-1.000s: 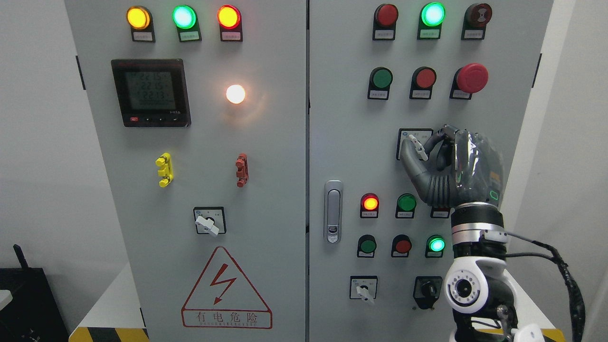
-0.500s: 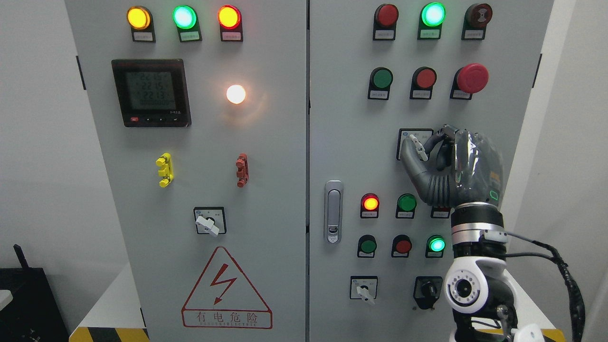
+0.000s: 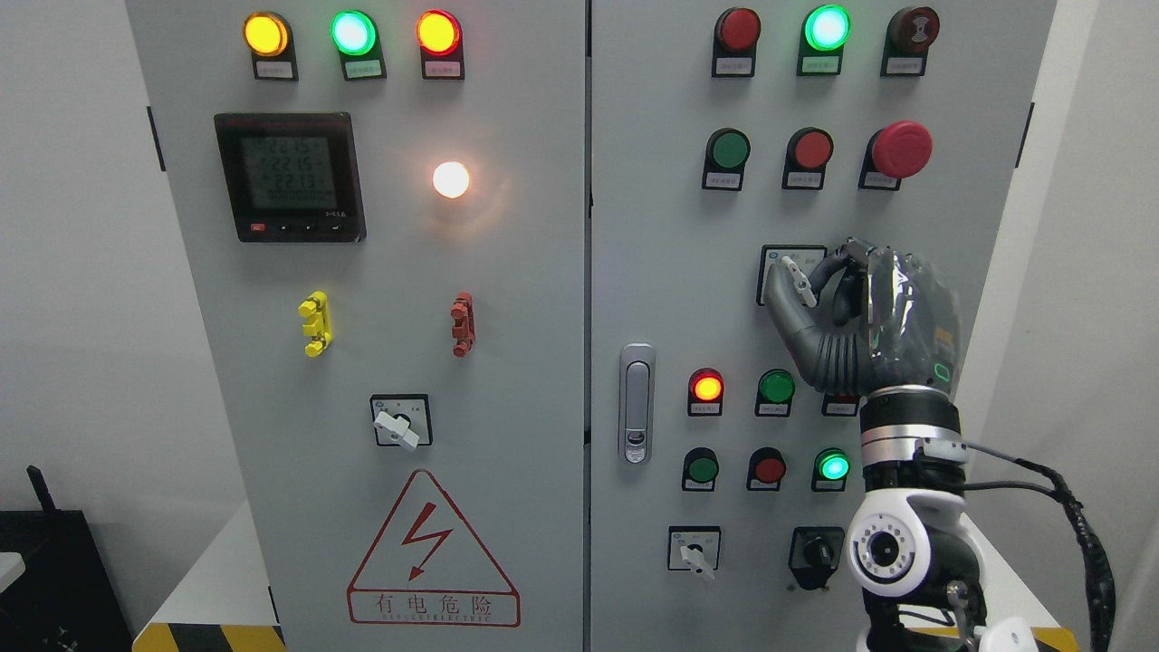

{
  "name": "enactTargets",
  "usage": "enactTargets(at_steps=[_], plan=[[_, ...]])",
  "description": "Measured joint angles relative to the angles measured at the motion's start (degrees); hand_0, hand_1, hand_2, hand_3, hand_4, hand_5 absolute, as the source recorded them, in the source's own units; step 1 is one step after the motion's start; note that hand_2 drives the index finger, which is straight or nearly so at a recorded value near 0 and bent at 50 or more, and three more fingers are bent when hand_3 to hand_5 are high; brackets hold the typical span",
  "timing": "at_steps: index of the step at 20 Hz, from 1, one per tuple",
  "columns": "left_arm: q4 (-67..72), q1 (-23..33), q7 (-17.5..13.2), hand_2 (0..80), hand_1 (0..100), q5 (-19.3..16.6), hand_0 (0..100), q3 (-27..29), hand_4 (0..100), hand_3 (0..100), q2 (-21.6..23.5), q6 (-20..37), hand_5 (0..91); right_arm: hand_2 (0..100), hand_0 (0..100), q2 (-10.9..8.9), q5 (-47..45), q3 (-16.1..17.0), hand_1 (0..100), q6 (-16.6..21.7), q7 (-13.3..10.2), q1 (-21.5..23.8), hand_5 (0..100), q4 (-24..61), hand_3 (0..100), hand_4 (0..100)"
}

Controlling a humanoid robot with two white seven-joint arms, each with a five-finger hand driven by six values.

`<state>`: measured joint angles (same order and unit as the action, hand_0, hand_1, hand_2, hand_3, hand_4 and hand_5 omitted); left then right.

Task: Rotate and turn off gray switch

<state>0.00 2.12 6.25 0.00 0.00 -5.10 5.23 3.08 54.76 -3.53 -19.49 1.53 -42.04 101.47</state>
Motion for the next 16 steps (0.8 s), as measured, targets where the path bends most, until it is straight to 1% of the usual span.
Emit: enactTargets(at_steps=[14,16], plan=[[0.0,0.0,0.0,0.0,39,0.0,12,0.0,0,0,0.0,0.0,0.0,88,43,0.0,-0.1,-0.1,34,-0.2,-0.1,0.0,100,-0.2,100,92],[0.0,0.0,0.0,0.0,39,0.0,12,0.0,0,0,0.0,0.0,0.0,89,44,0.01,-0.1,-0.1,32,-0.3,-0.2,-0.1,100,-0.2,100,92]])
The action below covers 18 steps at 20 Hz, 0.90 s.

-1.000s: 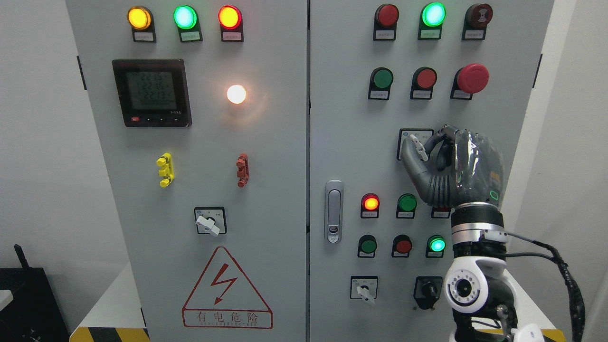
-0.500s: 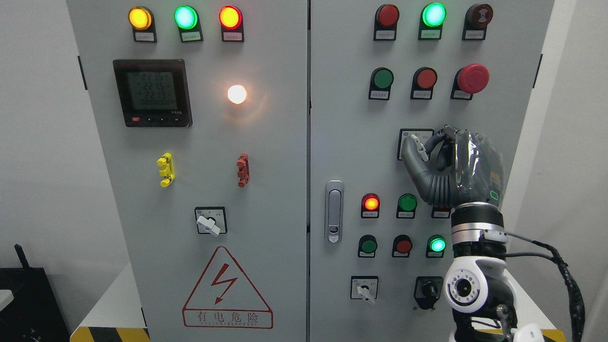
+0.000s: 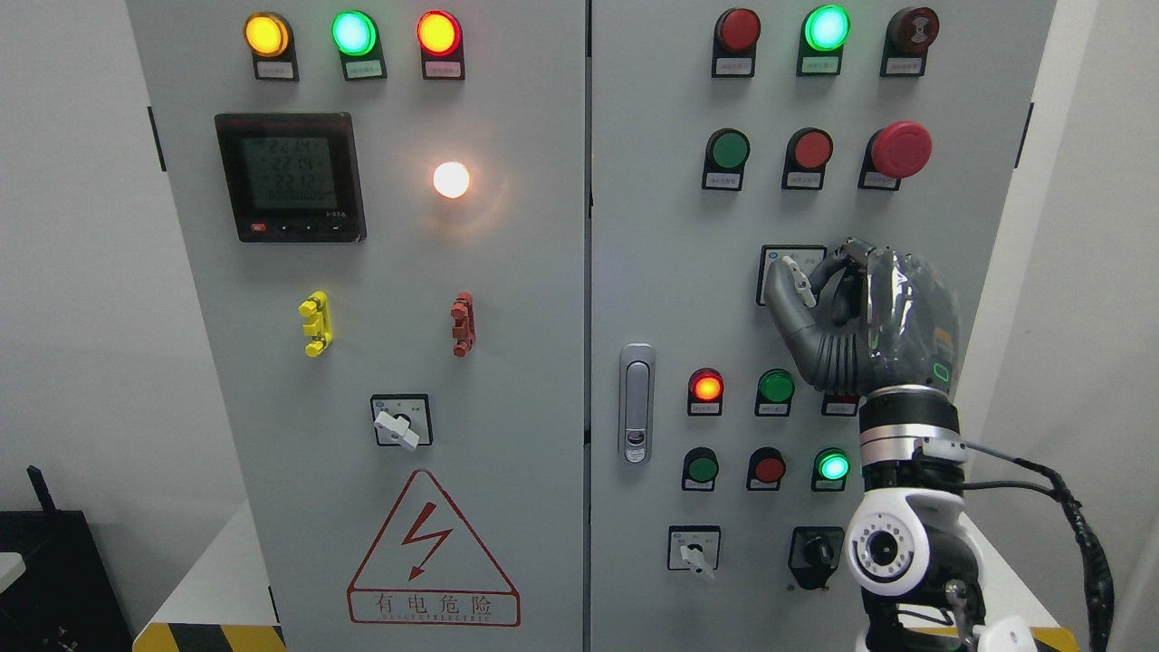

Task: Rotate and turn off gray switch

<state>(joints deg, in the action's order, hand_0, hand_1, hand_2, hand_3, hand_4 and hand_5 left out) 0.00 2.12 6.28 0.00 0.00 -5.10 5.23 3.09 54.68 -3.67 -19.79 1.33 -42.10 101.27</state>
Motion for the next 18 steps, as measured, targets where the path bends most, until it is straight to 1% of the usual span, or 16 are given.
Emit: enactTargets(at_steps=[6,18], plan=[[0.0,0.0,0.0,0.0,39,0.0,12,0.0,0,0,0.0,0.0,0.0,91,49,0.02,0.0,-0.1,31,-0.3,-0.1,0.0,100,-0.2,100,93],[0.0,0.0,0.0,0.0,39,0.0,12,0.0,0,0,0.0,0.0,0.0,94,52,0.06,-0.1,-0.6,32,-0.6,0.3,-0.3,100,-0.4,100,94]])
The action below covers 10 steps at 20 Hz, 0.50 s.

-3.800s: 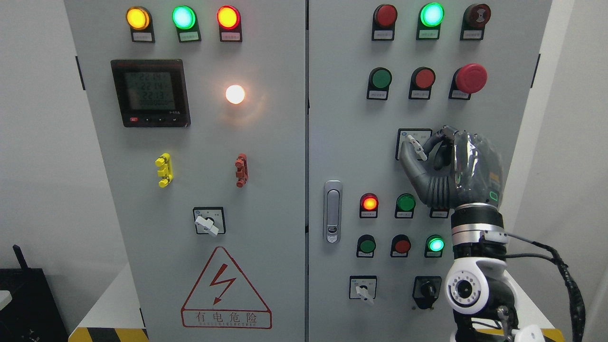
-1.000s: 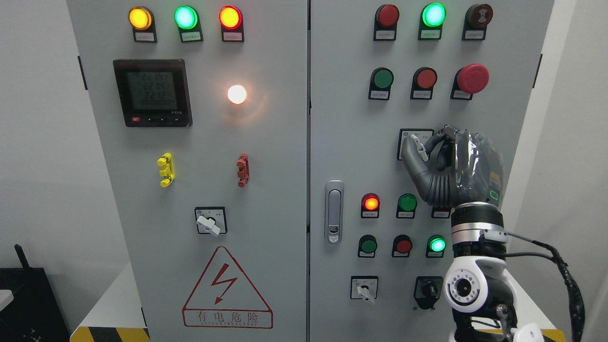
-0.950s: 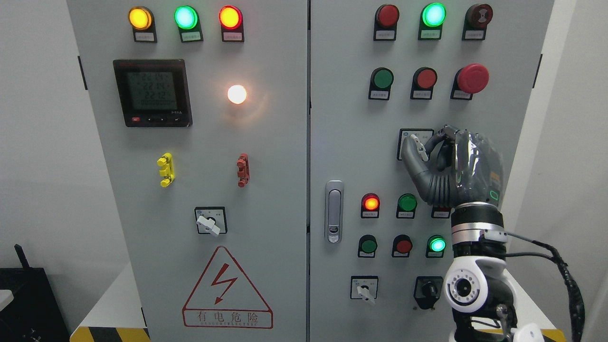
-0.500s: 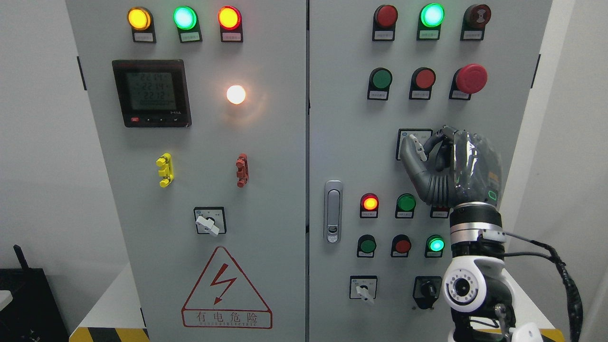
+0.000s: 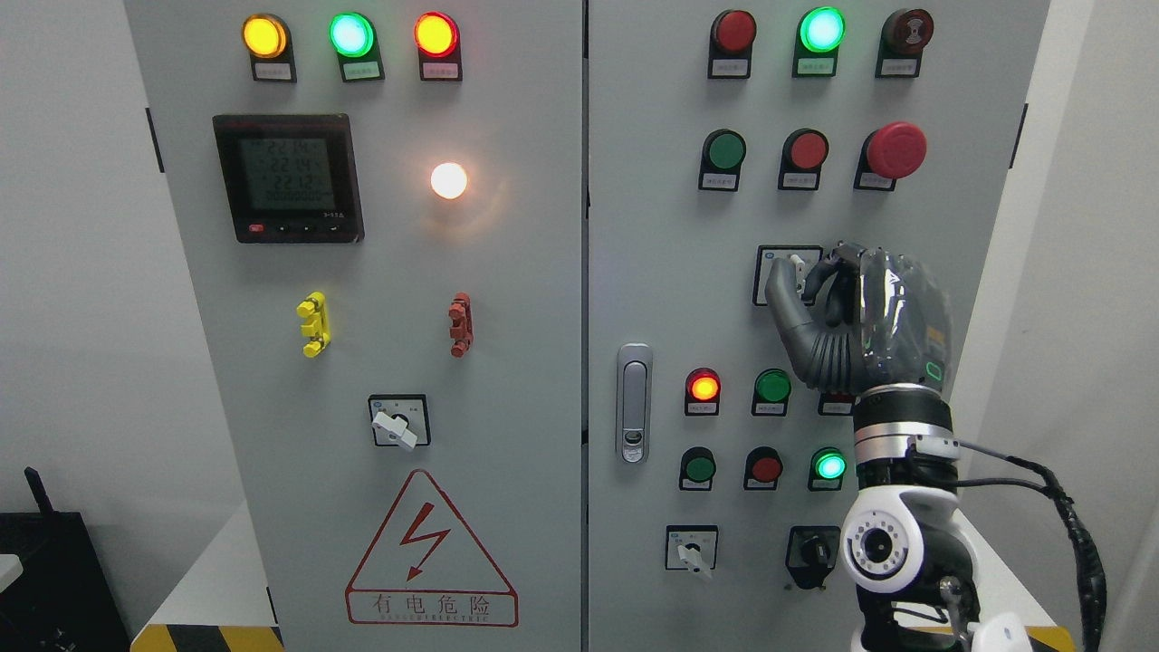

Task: Rotate and turn off gray switch

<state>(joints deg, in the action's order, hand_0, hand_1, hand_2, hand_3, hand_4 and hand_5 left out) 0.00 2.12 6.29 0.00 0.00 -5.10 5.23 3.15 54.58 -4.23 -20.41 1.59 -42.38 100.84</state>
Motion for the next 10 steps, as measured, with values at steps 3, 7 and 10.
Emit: enactTargets(at_steps=[3,7,10], plan=[[0.0,0.0,0.0,0.0,39,0.0,12,0.0,0,0,0.0,0.0,0.0,94,53,0.01,0.0,-0.1,32,0.0,0.0,0.0,100,-0.1,100,94],[0.0,0.0,0.0,0.0,39,0.0,12,0.0,0,0,0.0,0.0,0.0,94,54,0.01,0.0,-0.2,32,0.0,0.0,-0.1,100,-0.1,100,94],[0.0,0.0,0.0,0.0,39,0.0,12,0.0,0,0,0.0,0.0,0.0,94,54,0.01,0.0,-0.3,32,0.0,0.1,-0.1,100,-0.1,100,94]])
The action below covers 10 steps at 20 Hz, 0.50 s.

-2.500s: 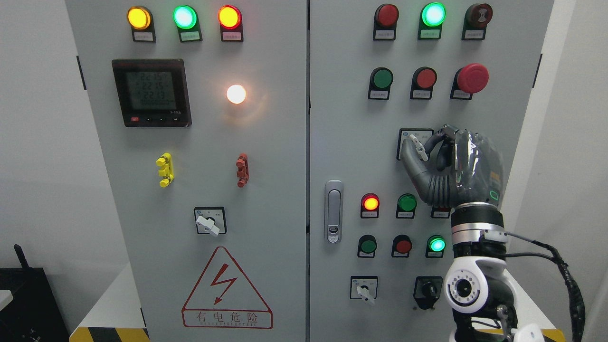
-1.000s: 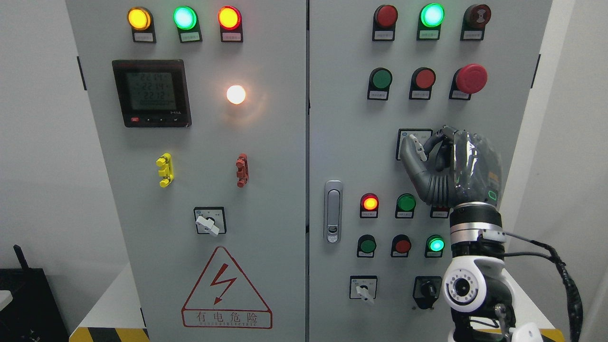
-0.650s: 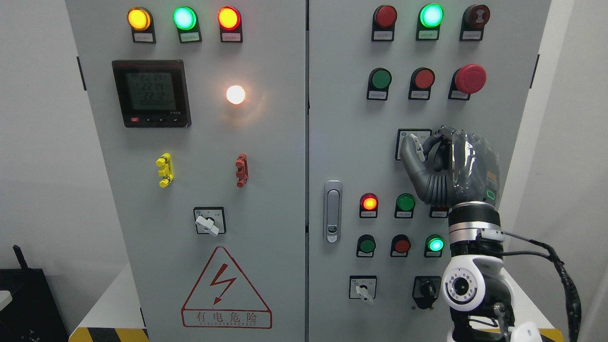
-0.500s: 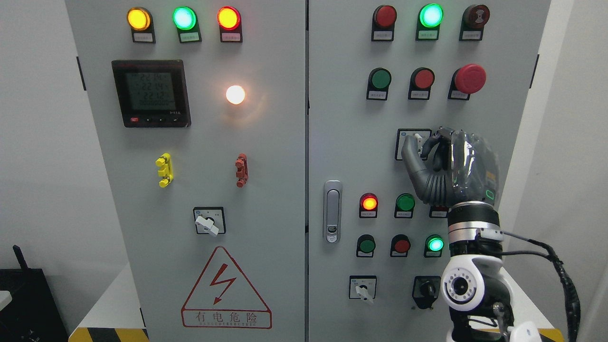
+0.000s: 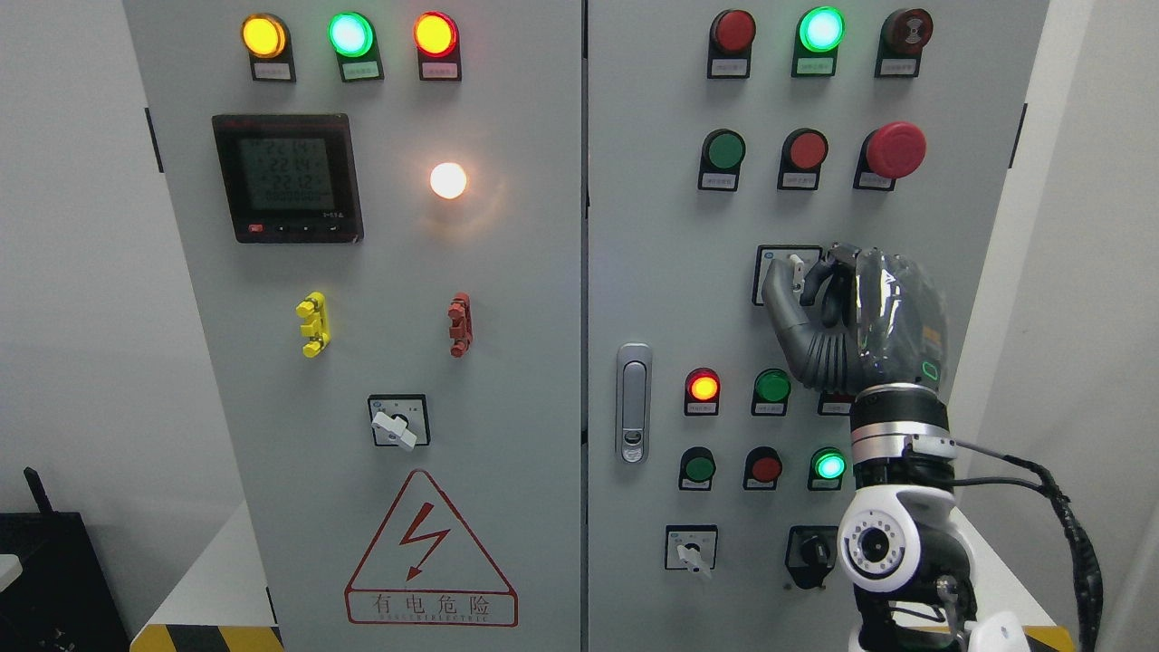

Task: Rotate and turn off gray switch

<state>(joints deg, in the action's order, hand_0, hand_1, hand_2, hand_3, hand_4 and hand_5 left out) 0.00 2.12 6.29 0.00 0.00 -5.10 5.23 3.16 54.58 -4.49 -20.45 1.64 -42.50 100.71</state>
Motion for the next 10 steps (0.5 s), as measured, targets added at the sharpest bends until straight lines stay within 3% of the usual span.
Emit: enactTargets(at_steps=[10], plan=[[0.0,0.0,0.0,0.0,39,0.0,12,0.0,0,0,0.0,0.0,0.0,93,55,0.0,0.1,-0.1,31,0.2,0.1,0.1,100,0.2,100,94]])
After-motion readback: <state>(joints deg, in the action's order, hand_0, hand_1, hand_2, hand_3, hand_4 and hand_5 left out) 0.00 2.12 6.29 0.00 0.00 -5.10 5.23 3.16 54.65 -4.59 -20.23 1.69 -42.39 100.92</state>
